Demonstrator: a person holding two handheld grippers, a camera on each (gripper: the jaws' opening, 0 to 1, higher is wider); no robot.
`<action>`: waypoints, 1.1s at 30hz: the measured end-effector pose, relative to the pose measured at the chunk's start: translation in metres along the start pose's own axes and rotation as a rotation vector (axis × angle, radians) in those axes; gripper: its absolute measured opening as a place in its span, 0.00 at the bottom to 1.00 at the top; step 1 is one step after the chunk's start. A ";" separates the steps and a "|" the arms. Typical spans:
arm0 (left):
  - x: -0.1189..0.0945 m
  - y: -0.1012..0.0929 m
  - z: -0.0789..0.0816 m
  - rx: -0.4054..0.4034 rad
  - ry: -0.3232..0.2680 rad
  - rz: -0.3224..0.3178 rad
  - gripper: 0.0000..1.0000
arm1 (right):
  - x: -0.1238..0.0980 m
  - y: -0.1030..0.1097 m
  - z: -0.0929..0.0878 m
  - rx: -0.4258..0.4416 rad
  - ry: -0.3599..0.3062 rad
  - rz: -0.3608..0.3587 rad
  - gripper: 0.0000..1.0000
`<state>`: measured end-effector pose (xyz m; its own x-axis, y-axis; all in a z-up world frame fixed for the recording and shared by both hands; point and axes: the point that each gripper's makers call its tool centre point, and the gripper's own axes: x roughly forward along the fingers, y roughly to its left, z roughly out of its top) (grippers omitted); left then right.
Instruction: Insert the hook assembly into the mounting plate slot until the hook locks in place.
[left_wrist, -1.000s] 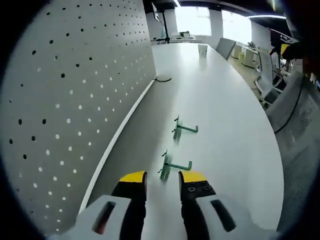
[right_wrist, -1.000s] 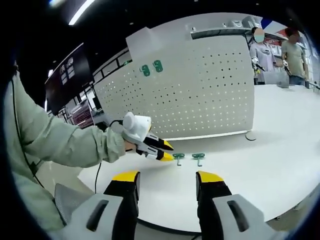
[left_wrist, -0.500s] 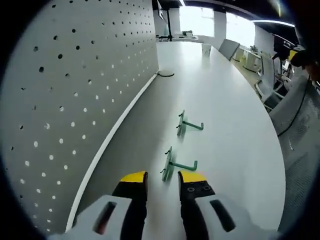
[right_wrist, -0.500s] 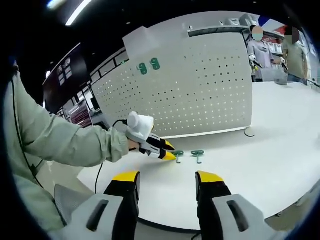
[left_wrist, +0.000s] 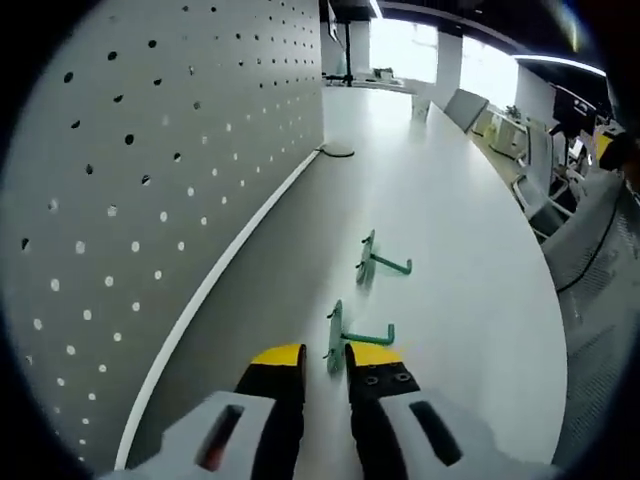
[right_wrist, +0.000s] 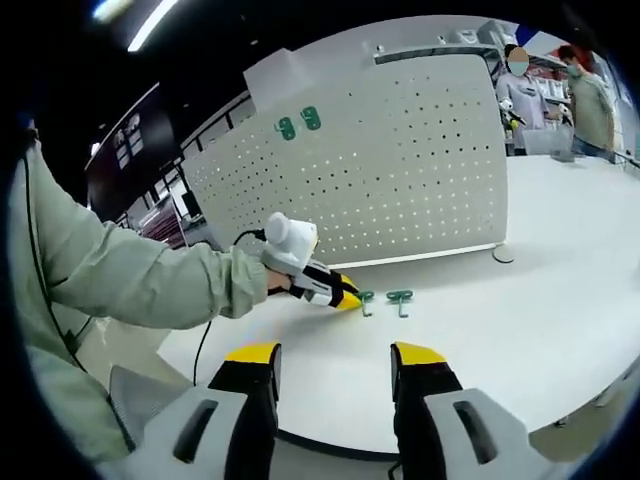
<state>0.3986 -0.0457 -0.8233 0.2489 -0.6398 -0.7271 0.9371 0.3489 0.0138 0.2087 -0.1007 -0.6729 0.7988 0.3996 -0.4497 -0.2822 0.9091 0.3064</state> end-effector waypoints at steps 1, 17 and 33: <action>0.000 0.001 0.000 -0.002 0.000 0.003 0.12 | 0.000 0.001 0.000 0.001 0.001 0.002 0.42; 0.000 0.007 0.000 -0.097 -0.019 0.065 0.02 | 0.003 0.003 0.002 -0.007 0.004 0.013 0.42; -0.028 0.003 0.004 -0.132 -0.089 0.099 0.02 | 0.002 0.013 0.011 -0.047 -0.007 0.038 0.42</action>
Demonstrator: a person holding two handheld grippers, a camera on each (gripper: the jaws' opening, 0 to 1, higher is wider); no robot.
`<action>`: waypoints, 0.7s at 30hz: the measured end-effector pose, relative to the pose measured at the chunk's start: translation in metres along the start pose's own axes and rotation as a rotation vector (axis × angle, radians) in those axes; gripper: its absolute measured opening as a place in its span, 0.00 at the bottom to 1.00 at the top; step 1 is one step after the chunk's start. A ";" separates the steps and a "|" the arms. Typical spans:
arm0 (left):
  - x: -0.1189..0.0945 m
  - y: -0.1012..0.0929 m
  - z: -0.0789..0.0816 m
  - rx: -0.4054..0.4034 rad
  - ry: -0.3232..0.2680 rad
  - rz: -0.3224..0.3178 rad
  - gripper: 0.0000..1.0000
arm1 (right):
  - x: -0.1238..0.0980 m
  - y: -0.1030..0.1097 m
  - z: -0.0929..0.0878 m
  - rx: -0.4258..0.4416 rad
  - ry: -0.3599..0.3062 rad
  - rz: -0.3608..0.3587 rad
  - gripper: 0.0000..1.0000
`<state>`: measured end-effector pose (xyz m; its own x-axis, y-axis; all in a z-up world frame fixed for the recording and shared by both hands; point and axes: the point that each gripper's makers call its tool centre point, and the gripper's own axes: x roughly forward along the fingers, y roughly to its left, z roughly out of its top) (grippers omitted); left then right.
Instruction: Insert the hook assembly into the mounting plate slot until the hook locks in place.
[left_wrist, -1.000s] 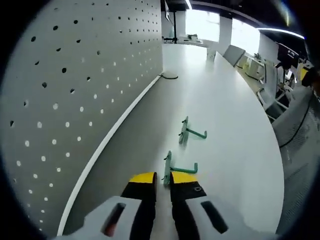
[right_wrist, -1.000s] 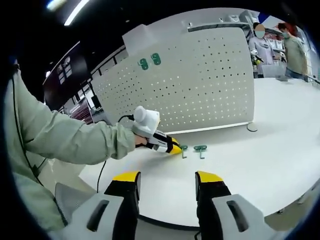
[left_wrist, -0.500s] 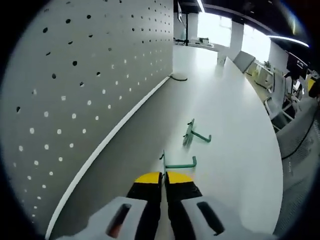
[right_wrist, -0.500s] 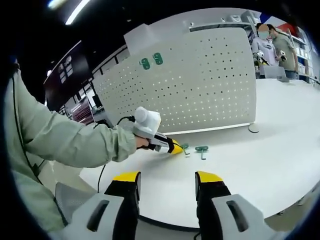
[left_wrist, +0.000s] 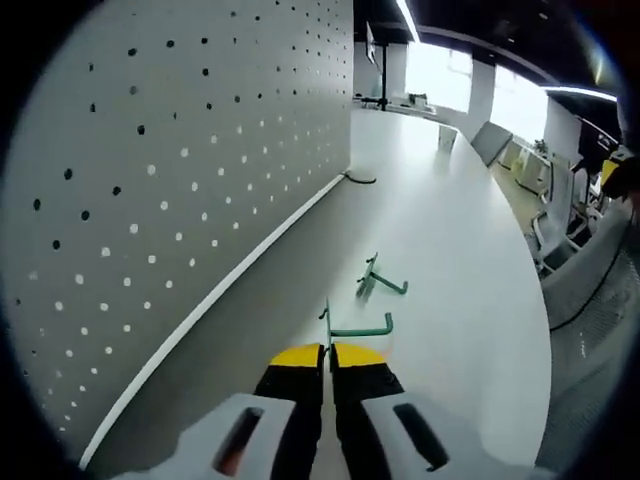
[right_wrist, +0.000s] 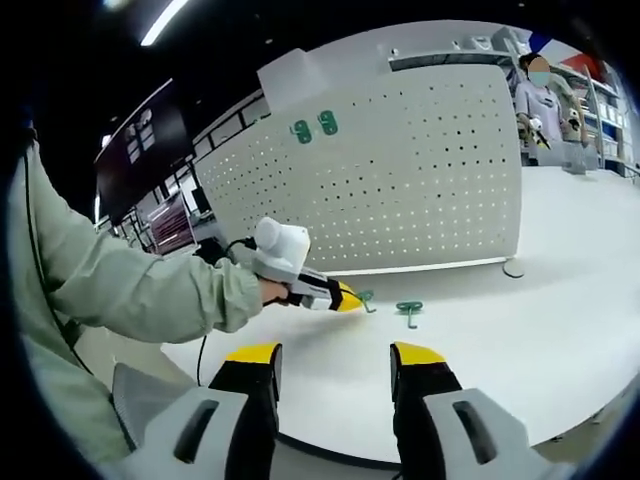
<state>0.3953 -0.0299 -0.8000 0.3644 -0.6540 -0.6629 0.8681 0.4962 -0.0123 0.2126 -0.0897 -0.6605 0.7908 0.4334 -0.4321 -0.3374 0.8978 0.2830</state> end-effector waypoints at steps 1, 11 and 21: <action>-0.003 -0.001 0.000 0.000 -0.002 0.002 0.02 | 0.000 0.001 0.000 -0.002 -0.001 0.002 0.42; -0.023 -0.006 -0.003 -0.020 -0.021 0.020 0.02 | -0.001 0.006 0.007 -0.019 -0.016 0.026 0.42; -0.048 -0.004 -0.008 -0.057 -0.050 0.064 0.02 | 0.001 0.016 0.012 -0.042 -0.021 0.061 0.42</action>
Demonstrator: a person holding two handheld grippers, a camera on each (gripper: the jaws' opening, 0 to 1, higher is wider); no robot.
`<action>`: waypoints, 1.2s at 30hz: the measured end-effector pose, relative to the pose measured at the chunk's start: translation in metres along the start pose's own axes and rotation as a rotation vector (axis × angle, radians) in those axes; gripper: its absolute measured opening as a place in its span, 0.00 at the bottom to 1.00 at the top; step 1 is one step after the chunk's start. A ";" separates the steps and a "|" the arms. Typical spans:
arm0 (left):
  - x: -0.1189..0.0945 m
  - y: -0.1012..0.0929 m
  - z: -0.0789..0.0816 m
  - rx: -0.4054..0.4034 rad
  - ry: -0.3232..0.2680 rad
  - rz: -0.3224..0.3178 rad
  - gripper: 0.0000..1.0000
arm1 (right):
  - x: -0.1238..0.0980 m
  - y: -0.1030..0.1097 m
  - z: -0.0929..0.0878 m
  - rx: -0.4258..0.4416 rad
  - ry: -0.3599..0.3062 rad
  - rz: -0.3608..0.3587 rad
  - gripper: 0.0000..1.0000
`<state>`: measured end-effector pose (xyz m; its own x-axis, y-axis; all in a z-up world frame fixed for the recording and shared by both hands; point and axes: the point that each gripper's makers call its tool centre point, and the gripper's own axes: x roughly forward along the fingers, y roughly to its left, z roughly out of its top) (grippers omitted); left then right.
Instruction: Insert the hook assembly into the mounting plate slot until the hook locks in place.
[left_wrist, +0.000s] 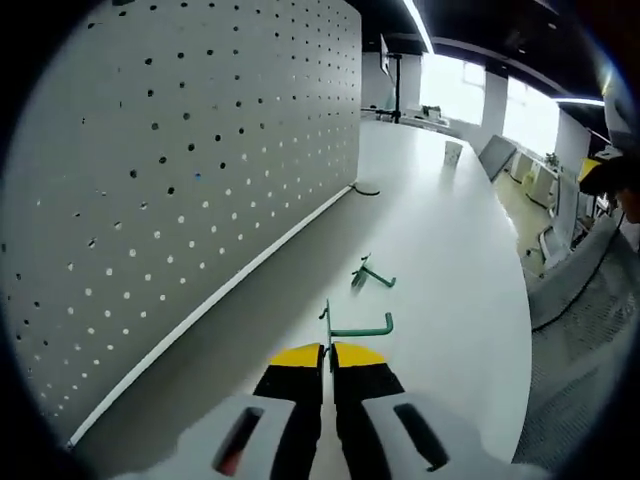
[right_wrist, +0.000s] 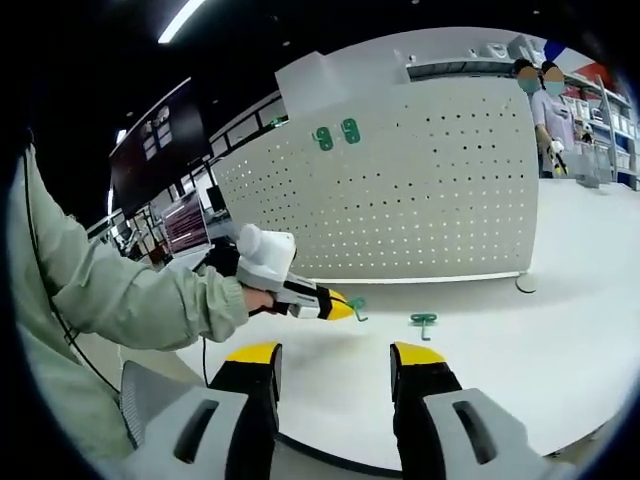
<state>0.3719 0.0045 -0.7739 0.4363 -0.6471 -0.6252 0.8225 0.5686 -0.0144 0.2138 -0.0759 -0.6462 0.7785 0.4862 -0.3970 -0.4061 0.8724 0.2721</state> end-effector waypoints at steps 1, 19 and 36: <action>-0.004 0.001 0.000 -0.004 -0.003 0.006 0.02 | 0.000 0.000 0.001 -0.003 -0.002 0.002 0.42; -0.051 -0.007 0.007 -0.025 -0.078 0.063 0.02 | 0.000 0.011 0.005 -0.028 -0.010 0.056 0.42; -0.097 -0.025 0.039 -0.015 -0.206 0.103 0.02 | 0.004 0.023 0.009 -0.048 -0.011 0.109 0.42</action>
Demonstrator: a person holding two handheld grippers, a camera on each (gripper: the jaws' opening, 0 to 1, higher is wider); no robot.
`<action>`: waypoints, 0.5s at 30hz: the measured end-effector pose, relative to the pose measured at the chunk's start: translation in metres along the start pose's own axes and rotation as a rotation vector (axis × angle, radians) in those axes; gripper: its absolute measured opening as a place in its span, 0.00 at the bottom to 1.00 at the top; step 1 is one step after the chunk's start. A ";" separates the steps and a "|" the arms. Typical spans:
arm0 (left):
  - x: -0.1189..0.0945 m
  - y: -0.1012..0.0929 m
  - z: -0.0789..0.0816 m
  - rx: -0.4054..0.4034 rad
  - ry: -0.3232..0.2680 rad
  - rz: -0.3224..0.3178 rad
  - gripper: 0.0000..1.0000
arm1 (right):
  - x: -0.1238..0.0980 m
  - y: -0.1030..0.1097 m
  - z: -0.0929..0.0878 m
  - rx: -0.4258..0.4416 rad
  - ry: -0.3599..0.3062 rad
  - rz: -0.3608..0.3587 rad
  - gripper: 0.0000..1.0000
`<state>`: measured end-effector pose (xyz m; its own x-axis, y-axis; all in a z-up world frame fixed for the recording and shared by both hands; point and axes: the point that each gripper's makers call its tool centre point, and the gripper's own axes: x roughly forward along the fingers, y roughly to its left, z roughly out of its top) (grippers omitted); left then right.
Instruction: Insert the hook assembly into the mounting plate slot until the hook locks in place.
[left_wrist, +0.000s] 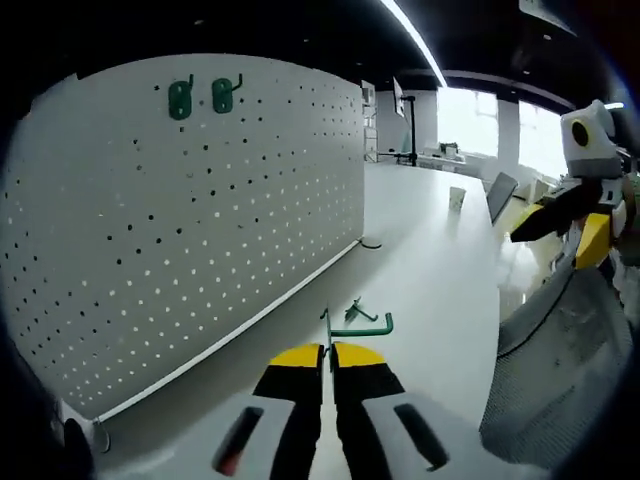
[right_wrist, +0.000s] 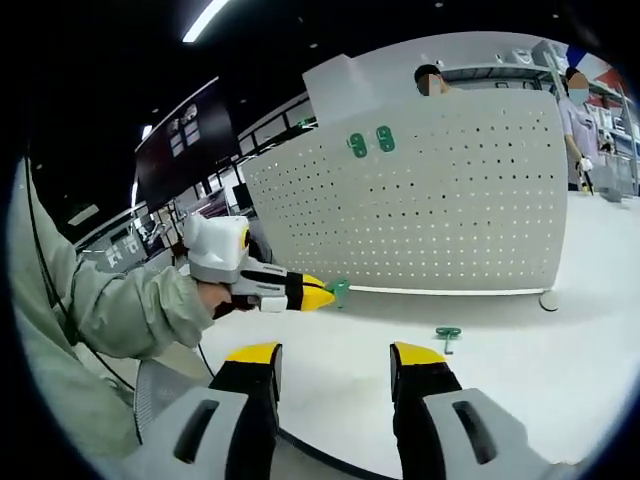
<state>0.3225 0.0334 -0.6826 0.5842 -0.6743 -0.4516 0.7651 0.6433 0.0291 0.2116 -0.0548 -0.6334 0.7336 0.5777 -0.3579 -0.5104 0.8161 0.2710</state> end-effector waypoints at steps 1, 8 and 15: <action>-0.002 0.000 0.002 -0.001 -0.008 0.003 0.02 | 0.000 0.000 0.000 0.001 0.001 0.003 0.42; -0.021 0.003 0.020 -0.026 -0.086 0.065 0.02 | 0.005 0.005 0.001 -0.008 0.004 0.026 0.42; -0.039 0.011 0.036 -0.065 -0.160 0.125 0.02 | 0.008 0.005 0.000 -0.009 0.011 0.039 0.42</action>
<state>0.3175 0.0537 -0.6325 0.7134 -0.6332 -0.3003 0.6675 0.7444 0.0161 0.2145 -0.0460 -0.6352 0.7080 0.6093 -0.3571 -0.5426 0.7930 0.2770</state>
